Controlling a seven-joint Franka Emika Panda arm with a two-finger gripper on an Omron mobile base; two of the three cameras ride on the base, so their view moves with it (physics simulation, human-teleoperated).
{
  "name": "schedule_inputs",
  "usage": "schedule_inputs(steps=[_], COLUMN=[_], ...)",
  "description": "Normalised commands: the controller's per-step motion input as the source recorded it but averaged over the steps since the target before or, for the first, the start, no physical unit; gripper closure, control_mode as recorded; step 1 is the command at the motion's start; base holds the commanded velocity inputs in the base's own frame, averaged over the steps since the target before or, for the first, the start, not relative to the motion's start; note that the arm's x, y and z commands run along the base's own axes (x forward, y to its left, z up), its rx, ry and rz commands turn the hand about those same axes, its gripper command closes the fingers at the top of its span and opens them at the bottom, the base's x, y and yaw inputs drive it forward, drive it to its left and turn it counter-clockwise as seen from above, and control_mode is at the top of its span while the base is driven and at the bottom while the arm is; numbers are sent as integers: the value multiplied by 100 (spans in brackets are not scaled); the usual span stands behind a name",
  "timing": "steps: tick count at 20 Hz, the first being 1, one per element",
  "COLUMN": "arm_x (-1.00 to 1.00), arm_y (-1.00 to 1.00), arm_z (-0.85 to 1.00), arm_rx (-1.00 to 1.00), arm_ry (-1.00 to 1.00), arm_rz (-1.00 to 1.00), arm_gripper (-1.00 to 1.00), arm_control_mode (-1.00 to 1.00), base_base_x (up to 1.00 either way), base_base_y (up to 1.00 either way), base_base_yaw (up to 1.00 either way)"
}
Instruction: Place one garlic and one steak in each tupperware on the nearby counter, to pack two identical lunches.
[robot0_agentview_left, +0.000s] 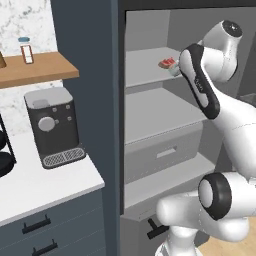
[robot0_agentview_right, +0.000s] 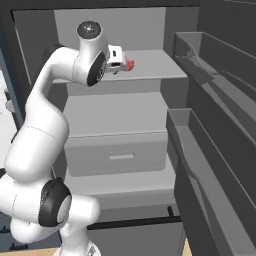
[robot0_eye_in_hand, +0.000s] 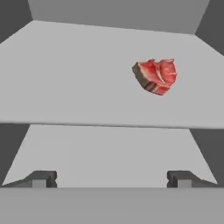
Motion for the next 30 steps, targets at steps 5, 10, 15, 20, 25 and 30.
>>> schedule_inputs(steps=[5, 10, 15, 20, 25, 30], arm_x=[52, 14, 56, 44, 23, 29], arm_y=[2, -29, -42, -11, 0, 0], arm_z=[2, 0, -12, -1, -3, -4], arm_rx=[-8, 6, 17, 10, 0, 0], arm_ry=[-3, -5, 0, -5, -4, 5], arm_rz=[-19, -20, -2, 15, 12, 1], arm_gripper=[-100, -100, -100, -100, -100, -100], arm_control_mode=[-100, -100, -100, -100, -100, -100], base_base_x=[0, 0, 0, 0, 0, 0], base_base_y=[0, 0, 0, 0, 0, 0], base_base_yaw=[0, 0, 0, 0, 0, 0])
